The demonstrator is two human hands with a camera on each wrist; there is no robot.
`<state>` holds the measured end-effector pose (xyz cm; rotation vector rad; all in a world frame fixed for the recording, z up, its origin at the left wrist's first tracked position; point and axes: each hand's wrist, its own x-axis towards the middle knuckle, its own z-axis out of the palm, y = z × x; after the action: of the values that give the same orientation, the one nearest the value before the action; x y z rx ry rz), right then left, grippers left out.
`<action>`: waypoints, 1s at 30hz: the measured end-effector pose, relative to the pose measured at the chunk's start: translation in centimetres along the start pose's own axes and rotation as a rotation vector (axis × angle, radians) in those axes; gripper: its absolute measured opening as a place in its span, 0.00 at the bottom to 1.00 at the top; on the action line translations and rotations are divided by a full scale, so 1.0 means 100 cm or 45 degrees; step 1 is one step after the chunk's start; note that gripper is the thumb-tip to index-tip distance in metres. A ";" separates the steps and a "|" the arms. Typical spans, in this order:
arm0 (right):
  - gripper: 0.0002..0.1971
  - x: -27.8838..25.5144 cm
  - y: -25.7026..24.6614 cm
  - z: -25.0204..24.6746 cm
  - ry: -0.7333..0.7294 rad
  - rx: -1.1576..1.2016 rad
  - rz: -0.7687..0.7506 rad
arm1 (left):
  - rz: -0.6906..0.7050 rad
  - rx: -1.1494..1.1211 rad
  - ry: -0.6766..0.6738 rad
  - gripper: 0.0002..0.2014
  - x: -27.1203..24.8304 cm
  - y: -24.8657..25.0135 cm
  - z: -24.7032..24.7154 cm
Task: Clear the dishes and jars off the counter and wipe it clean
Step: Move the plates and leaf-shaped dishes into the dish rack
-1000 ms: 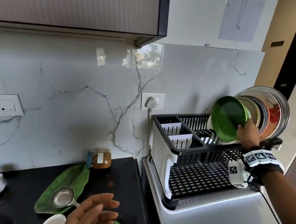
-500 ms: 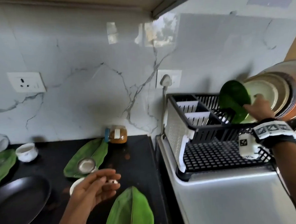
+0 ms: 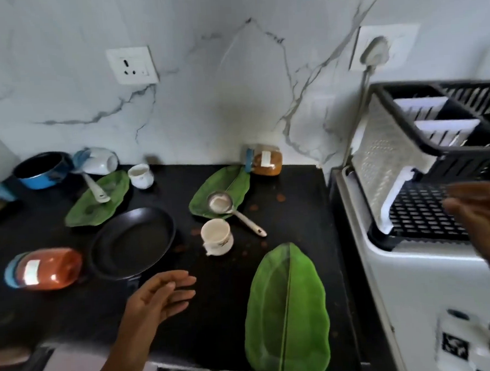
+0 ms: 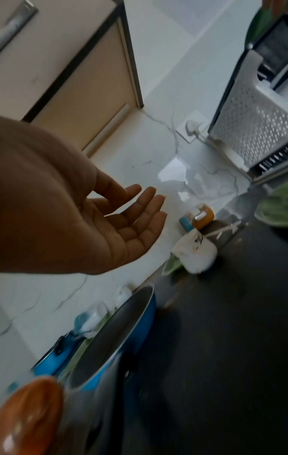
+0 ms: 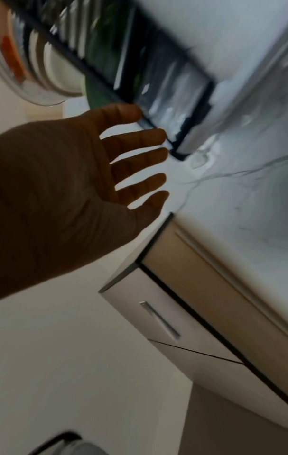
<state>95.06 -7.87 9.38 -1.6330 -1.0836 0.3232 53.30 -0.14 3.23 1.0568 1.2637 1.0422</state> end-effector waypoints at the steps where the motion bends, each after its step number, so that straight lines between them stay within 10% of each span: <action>1: 0.04 0.001 0.000 0.012 -0.157 -0.069 0.026 | -0.015 0.024 0.018 0.13 -0.002 -0.006 -0.008; 5: 0.37 -0.054 0.011 0.086 -0.390 -0.128 0.042 | -0.121 0.044 0.074 0.13 -0.012 -0.023 -0.042; 11: 0.21 -0.127 0.005 0.141 -0.505 0.077 0.058 | -0.120 0.105 0.063 0.11 -0.034 -0.033 -0.098; 14: 0.37 -0.155 -0.004 0.166 -0.490 0.002 0.084 | -0.082 0.138 0.079 0.11 -0.052 -0.033 -0.134; 21: 0.42 -0.220 -0.051 0.257 -0.673 -0.026 0.034 | -0.061 -0.019 0.353 0.05 -0.109 -0.046 -0.255; 30: 0.12 -0.333 -0.162 0.440 -1.461 0.300 0.188 | -0.033 -0.101 0.810 0.13 -0.209 -0.061 -0.380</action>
<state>38.87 -6.42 -2.96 -1.2632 -1.6464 1.5454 14.71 -20.76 0.71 0.6581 1.7123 1.4597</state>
